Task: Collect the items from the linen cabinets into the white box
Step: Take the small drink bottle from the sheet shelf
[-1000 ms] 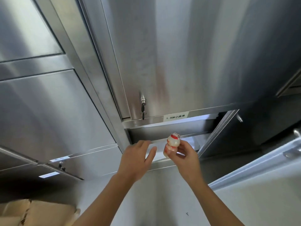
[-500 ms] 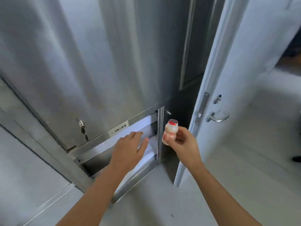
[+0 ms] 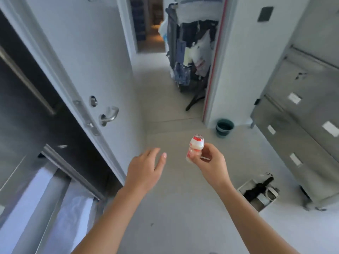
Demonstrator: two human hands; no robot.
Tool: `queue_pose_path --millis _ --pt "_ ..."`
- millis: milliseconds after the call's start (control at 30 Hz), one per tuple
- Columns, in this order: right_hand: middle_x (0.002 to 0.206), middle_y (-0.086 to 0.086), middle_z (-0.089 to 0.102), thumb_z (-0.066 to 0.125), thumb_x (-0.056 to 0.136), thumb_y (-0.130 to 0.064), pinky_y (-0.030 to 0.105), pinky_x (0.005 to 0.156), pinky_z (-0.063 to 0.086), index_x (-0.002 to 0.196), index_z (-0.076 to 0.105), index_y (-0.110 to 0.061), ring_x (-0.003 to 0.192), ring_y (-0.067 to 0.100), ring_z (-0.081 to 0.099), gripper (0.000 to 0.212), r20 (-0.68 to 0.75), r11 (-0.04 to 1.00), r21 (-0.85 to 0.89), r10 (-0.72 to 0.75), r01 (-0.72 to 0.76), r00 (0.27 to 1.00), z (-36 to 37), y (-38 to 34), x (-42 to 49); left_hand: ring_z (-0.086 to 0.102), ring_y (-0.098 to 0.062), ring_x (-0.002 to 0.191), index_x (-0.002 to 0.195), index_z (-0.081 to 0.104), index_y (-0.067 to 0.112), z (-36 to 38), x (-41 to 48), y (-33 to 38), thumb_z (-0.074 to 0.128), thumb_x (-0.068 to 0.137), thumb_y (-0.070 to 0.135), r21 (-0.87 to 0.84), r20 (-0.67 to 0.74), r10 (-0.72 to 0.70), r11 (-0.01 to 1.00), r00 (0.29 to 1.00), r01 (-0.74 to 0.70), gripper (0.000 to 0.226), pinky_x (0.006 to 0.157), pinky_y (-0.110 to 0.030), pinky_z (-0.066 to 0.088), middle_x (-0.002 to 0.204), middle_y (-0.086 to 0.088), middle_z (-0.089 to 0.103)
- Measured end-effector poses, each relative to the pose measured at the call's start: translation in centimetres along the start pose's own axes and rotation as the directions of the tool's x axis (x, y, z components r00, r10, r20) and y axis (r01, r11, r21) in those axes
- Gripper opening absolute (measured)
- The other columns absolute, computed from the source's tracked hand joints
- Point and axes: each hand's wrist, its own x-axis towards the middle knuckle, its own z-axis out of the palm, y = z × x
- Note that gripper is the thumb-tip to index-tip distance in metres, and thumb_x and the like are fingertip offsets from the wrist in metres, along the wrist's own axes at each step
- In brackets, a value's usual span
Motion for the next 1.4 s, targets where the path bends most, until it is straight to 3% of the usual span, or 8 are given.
queue_pose_path --millis 100,300,433,567,833,967,1233,1400 --pt "0.094 -0.018 0.075 0.079 0.087 -0.016 0.011 0.076 0.051 0.099 0.069 -0.032 0.09 0.0 0.071 0.022 -0.157 1.0 -0.012 0.005 -0.006 0.988 -7.0 0.7 -1.1 0.057 -0.026 0.113 0.128 0.056 0.019 2.4 1.4 6.3 0.036 0.099 0.048 -0.023 0.02 0.151 0.988 0.988 -0.15 0.046 0.089 -0.035 0.043 0.128 -0.001 0.061" --pt "0.097 -0.017 0.076 0.078 0.087 -0.013 0.015 0.081 0.053 0.104 0.07 -0.031 0.092 0.003 0.071 0.026 -0.334 0.999 -0.031 0.032 -0.045 0.942 -20.3 2.3 -3.9 0.058 -0.024 0.112 0.127 0.057 0.017 8.7 2.9 19.4 0.038 0.099 0.046 -0.101 0.087 0.352 0.934 0.932 -0.343 0.044 0.089 -0.033 0.041 0.125 -0.001 0.062" --pt "0.096 -0.01 0.076 0.08 0.085 -0.009 0.017 0.081 0.054 0.106 0.07 -0.025 0.091 0.003 0.071 0.028 -0.458 0.996 -0.035 0.052 -0.076 0.888 -27.7 3.4 -5.4 0.061 -0.022 0.106 0.126 0.057 0.018 13.2 3.4 27.3 0.031 0.099 0.051 -0.14 0.136 0.483 0.874 0.865 -0.466 0.05 0.085 -0.033 0.042 0.12 0.0 0.064" --pt "0.098 -0.003 0.077 0.079 0.084 -0.005 0.028 0.086 0.057 0.107 0.071 -0.017 0.094 0.013 0.073 0.027 -0.563 0.99 -0.016 0.105 -0.137 0.82 -33.0 5.1 -6.4 0.06 -0.019 0.106 0.127 0.055 0.021 16.7 4.4 32.4 0.016 0.095 0.061 -0.171 0.196 0.569 0.822 0.799 -0.543 0.064 0.087 -0.035 0.041 0.121 0.004 0.062" --pt "0.095 -0.005 0.077 0.081 0.084 -0.007 0.02 0.08 0.057 0.107 0.071 -0.018 0.091 0.008 0.073 0.027 -0.632 0.966 0.028 0.215 -0.255 0.744 -37.9 10.7 -1.0 0.062 -0.022 0.098 0.121 0.056 0.024 24.9 11.2 36.4 0.017 0.095 0.06 -0.21 0.29 0.621 0.784 0.728 -0.585 0.059 0.083 -0.036 0.046 0.112 0.005 0.065" --pt "0.094 -0.01 0.077 0.081 0.083 -0.007 0.02 0.079 0.057 0.106 0.071 -0.018 0.09 0.007 0.073 0.027 -0.632 0.942 0.026 0.274 -0.334 0.725 -39.5 14.8 5.5 0.064 -0.022 0.097 0.118 0.058 0.023 30.8 18.0 37.9 0.019 0.095 0.058 -0.229 0.337 0.636 0.771 0.695 -0.594 0.057 0.079 -0.035 0.048 0.109 0.004 0.067" --pt "0.095 -0.006 0.076 0.082 0.083 -0.015 0.019 0.079 0.055 0.108 0.071 -0.015 0.088 0.004 0.071 0.027 -0.666 0.855 0.103 0.439 -0.508 0.603 -42.4 22.9 19.3 0.065 -0.025 0.094 0.113 0.062 0.022 42.6 30.8 39.5 0.024 0.095 0.057 -0.285 0.476 0.65 0.751 0.593 -0.595 0.054 0.076 -0.033 0.046 0.107 0.001 0.069" --pt "0.092 -0.01 0.075 0.081 0.084 -0.016 0.015 0.074 0.053 0.105 0.071 -0.021 0.085 -0.001 0.069 0.024 -0.643 0.82 0.155 0.507 -0.551 0.574 -43.7 27.1 23.8 0.065 -0.026 0.087 0.107 0.063 0.023 47.1 35.0 40.6 0.029 0.095 0.052 -0.289 0.489 0.645 0.755 0.588 -0.588 0.046 0.07 -0.032 0.046 0.101 0.001 0.069"
